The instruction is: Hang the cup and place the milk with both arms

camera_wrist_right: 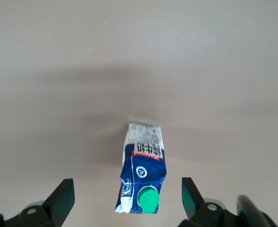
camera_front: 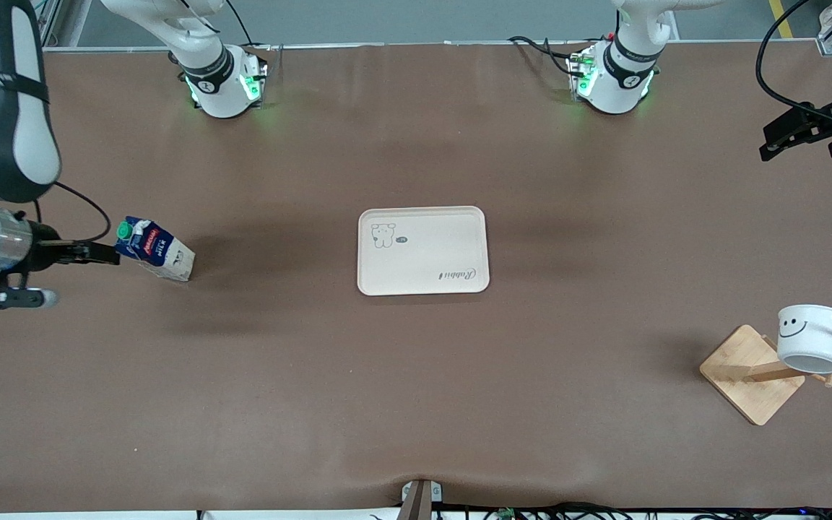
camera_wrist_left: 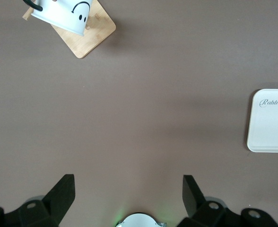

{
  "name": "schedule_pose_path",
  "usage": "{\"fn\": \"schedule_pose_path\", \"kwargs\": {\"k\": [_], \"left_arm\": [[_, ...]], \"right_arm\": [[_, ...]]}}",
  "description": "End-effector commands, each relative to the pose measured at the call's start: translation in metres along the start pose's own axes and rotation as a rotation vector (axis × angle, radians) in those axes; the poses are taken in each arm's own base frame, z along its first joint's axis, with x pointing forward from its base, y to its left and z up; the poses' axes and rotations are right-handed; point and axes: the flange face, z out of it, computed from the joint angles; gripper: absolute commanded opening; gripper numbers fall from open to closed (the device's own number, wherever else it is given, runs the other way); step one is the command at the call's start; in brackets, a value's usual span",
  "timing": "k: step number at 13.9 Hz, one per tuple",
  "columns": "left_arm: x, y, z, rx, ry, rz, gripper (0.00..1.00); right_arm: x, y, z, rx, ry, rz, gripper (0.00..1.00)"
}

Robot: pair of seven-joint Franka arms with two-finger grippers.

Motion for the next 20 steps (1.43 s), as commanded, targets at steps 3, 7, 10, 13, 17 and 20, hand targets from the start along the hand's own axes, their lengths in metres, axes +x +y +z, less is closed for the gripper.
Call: {"fn": "schedule_pose_path", "kwargs": {"k": [3,7,10,13,17,20], "left_arm": [[-0.004,0.005,-0.005,0.001,-0.007,0.003,1.0],[-0.009,0.013,-0.007,0.004,-0.015,0.018,1.0],[-0.012,0.017,-0.006,-0.002,-0.036,0.024,1.0],[-0.014,0.036,-0.004,0.012,-0.04,0.053,1.0],[-0.014,0.046,0.001,0.017,-0.047,0.068,1.0],[-0.014,0.055,0.003,0.022,-0.05,0.027,1.0]], "right_arm": [[0.018,-0.006,-0.072,-0.012,0.139,-0.007,1.0],[-0.007,-0.043,-0.111,-0.036,0.172,-0.072,1.0],[-0.024,-0.044,-0.118,-0.088,0.115,-0.097,1.0],[-0.023,-0.028,-0.124,-0.017,0.136,-0.183,1.0],[-0.032,0.0,-0.13,0.008,0.116,-0.136,1.0],[-0.066,-0.004,-0.126,0.042,0.082,-0.059,1.0]]}}
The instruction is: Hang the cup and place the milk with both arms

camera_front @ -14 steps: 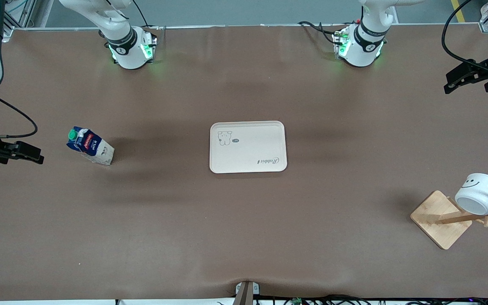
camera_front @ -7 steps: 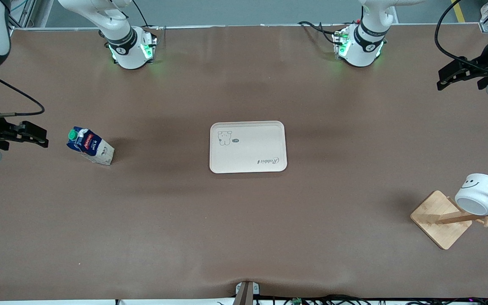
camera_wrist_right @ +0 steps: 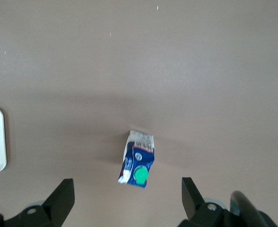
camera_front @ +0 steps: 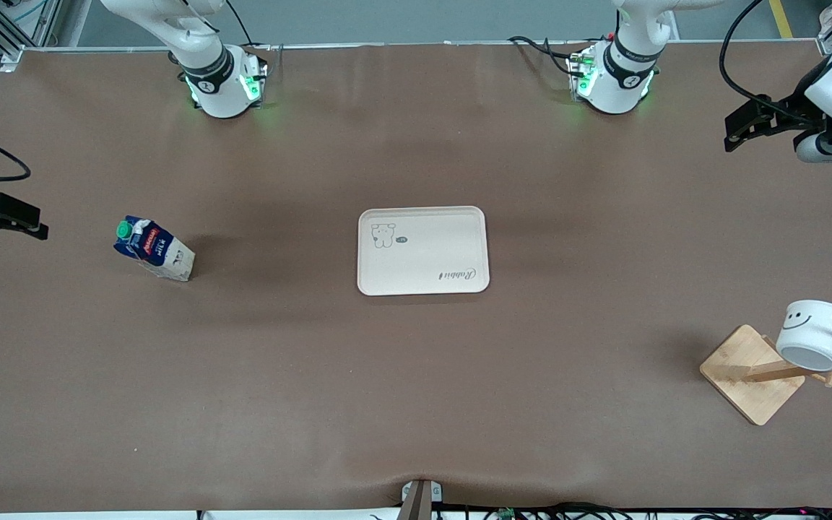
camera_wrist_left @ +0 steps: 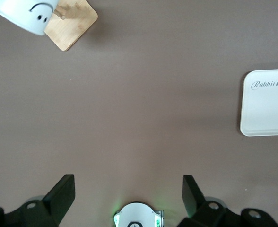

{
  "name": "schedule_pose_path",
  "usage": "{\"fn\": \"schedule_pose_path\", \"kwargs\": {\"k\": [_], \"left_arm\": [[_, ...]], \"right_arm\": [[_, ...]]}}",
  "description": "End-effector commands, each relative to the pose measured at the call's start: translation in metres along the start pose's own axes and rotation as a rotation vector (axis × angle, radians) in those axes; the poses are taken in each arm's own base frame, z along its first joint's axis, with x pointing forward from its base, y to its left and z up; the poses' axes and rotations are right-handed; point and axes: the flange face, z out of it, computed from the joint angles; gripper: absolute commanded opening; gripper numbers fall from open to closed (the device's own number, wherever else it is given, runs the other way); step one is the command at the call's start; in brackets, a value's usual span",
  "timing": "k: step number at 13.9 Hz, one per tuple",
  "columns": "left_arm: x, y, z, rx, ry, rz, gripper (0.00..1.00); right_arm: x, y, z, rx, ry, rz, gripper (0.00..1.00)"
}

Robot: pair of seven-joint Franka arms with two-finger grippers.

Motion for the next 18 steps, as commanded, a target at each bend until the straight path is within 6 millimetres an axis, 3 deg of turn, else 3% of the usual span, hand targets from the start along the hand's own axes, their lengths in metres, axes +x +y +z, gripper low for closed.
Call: {"fn": "schedule_pose_path", "kwargs": {"k": [1,4,6,8,10,11,18], "left_arm": [[-0.003,0.006,-0.002,0.006,-0.003,-0.023,1.0],[0.002,0.003,0.0,0.006,-0.005,-0.017,1.0],[0.003,-0.001,0.001,0.02,-0.005,-0.019,1.0],[0.004,-0.002,-0.001,0.019,0.0,-0.021,1.0],[0.004,-0.001,-0.001,0.018,-0.002,-0.016,1.0],[0.007,-0.001,0.002,0.017,-0.005,-0.017,1.0],[0.017,-0.002,-0.003,0.006,0.007,-0.017,1.0]], "right_arm": [[-0.037,-0.008,-0.004,0.044,-0.011,0.092,1.0],[-0.057,-0.013,-0.01,0.049,-0.028,0.129,1.0],[-0.065,-0.012,-0.004,0.053,-0.033,0.126,1.0],[-0.062,-0.014,-0.008,0.039,-0.012,0.117,1.0],[-0.059,-0.026,-0.044,-0.003,0.057,0.097,1.0],[-0.06,-0.025,-0.048,-0.018,0.066,0.097,1.0],[-0.056,-0.029,-0.035,-0.018,0.018,0.09,1.0]]}}
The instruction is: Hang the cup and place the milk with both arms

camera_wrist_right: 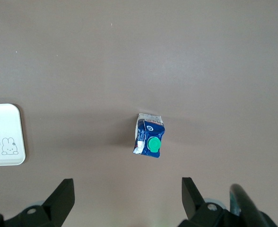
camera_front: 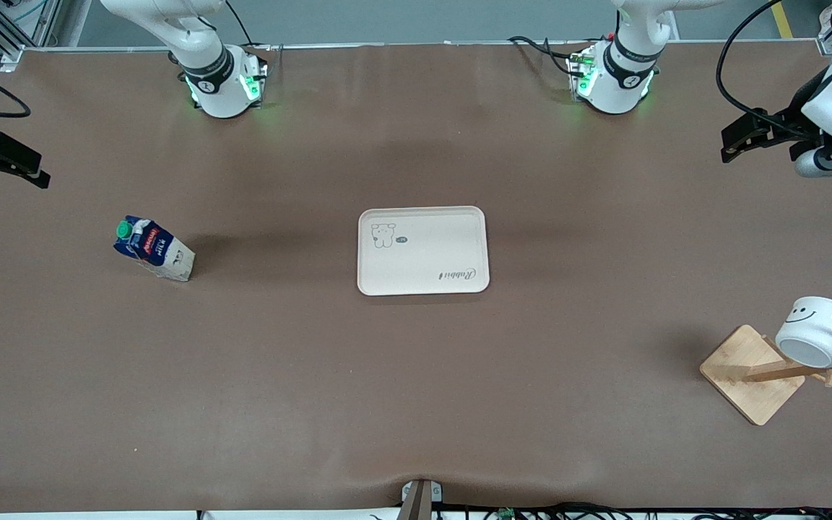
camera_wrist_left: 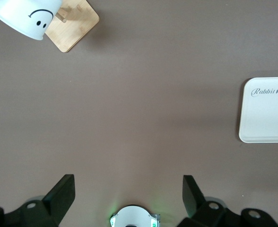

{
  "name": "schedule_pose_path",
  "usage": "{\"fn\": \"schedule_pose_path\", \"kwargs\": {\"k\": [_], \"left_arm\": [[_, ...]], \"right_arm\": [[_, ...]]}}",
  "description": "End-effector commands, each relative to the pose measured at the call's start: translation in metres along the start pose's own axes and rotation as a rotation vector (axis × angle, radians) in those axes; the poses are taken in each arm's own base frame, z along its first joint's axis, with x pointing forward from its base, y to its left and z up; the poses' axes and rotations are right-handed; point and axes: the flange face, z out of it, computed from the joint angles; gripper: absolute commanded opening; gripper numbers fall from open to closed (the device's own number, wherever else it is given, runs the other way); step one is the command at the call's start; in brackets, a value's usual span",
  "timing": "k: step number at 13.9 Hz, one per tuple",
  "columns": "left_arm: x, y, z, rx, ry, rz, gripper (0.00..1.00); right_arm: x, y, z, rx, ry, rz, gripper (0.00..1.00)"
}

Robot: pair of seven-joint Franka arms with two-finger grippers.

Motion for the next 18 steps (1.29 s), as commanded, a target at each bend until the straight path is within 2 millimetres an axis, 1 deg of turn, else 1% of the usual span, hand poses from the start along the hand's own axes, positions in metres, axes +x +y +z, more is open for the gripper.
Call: {"fn": "schedule_pose_path", "kwargs": {"k": [1,2,5,6,18], "left_arm": [[0.003,-0.003,-0.006,0.008,0.009,0.0,1.0],[0.003,-0.003,-0.007,0.007,0.011,0.0,1.0],[0.002,-0.002,-0.007,0.01,0.011,0.002,1.0],[0.002,0.0,-0.007,0.007,0.011,0.004,1.0],[0.003,0.0,-0.005,0.001,0.006,0.003,1.0]], "right_arm": [[0.002,-0.011,0.0,-0.022,0.001,-0.008,1.0],[0.002,-0.013,-0.001,-0.022,0.002,-0.011,1.0],[0.001,-0.001,-0.011,-0.022,0.022,0.007,1.0],[0.001,-0.002,-0.012,-0.022,0.024,0.006,1.0],[0.0,-0.002,-0.011,-0.011,0.018,0.015,1.0]]}}
